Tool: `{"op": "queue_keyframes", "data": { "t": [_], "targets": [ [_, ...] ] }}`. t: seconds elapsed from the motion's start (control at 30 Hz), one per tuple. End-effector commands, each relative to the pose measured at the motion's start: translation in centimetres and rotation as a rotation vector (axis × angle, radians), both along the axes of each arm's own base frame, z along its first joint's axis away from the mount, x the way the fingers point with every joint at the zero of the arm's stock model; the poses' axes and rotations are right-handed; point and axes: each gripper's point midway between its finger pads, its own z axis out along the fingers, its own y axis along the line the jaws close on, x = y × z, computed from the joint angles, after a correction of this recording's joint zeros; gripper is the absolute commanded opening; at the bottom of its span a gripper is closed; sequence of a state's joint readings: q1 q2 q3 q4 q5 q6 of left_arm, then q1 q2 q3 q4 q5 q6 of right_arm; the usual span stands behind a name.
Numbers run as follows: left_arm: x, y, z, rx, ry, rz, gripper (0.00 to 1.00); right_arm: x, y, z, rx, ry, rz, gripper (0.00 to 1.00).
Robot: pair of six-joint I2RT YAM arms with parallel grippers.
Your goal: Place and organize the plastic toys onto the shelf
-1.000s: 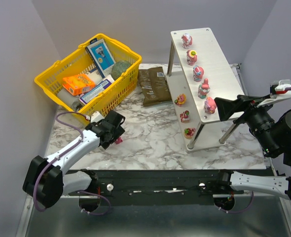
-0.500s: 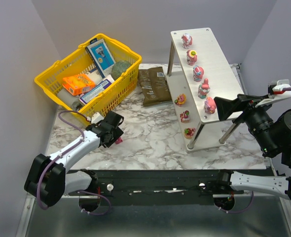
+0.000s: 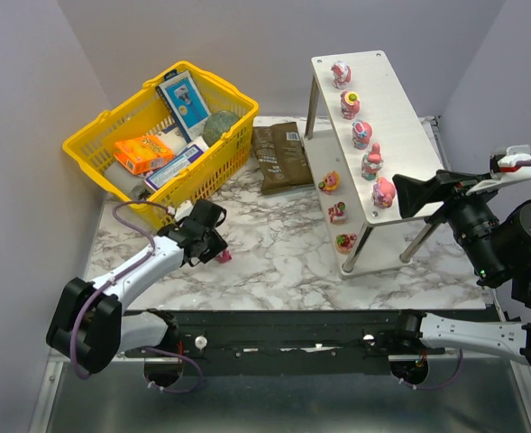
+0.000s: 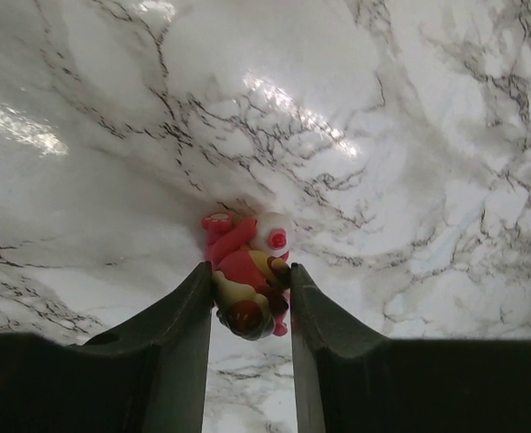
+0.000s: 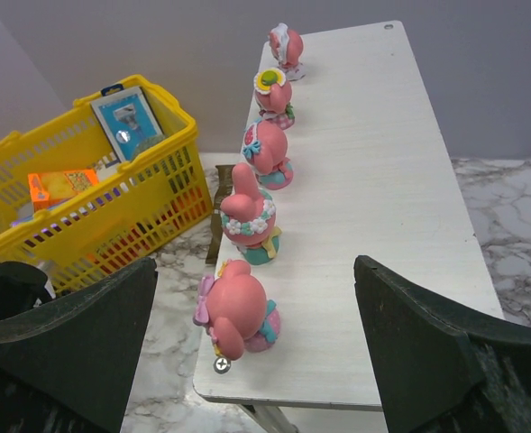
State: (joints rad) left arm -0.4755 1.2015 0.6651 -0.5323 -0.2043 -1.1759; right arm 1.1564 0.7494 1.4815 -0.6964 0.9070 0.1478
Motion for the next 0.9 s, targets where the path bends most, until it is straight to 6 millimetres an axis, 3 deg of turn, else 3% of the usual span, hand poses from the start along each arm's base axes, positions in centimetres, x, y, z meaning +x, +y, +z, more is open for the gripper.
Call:
{"op": "queue_keyframes", "data": {
  "t": [0.0, 0.13, 0.2, 0.27, 0.43, 0.67, 0.87],
  "targets": [
    [0.8, -4.7, 2.6, -0.064, -0.062, -0.303, 0.1, 0.2, -0.9, 0.5, 0.005, -0.026, -0.042, 0.97],
    [1.4, -8.7, 4.7, -0.008, -0.121, -0.642, 0.08, 0.4, -0.5, 0.6, 0.001, -0.034, -0.037, 0.97],
    [0.3, -9.6, 4.5, 0.088, -0.098, -0.827, 0.09, 0.4, -0.3, 0.6, 0.002, -0.036, -0.034, 0.97],
    [-0.2, -11.8, 4.6, 0.159, -0.09, -0.97, 0.14, 0.4, -0.2, 0.5, 0.001, -0.036, -0.029, 0.97],
    [-0.1, -13.4, 3.1, 0.368, -0.05, -1.201, 0.17, 0.3, -0.4, 0.4, 0.015, -0.035, -0.03, 0.97],
    [0.2, -15.6, 3.3, 0.449, -0.097, -1.435, 0.17, 0.1, -0.8, 0.1, 0.043, -0.032, -0.029, 0.97],
    [-0.6, -16.3, 2.7, 0.453, -0.134, -1.571, 0.27, 0.1, -0.8, 0.0, 0.045, -0.029, -0.031, 0.97]
  ]
}}
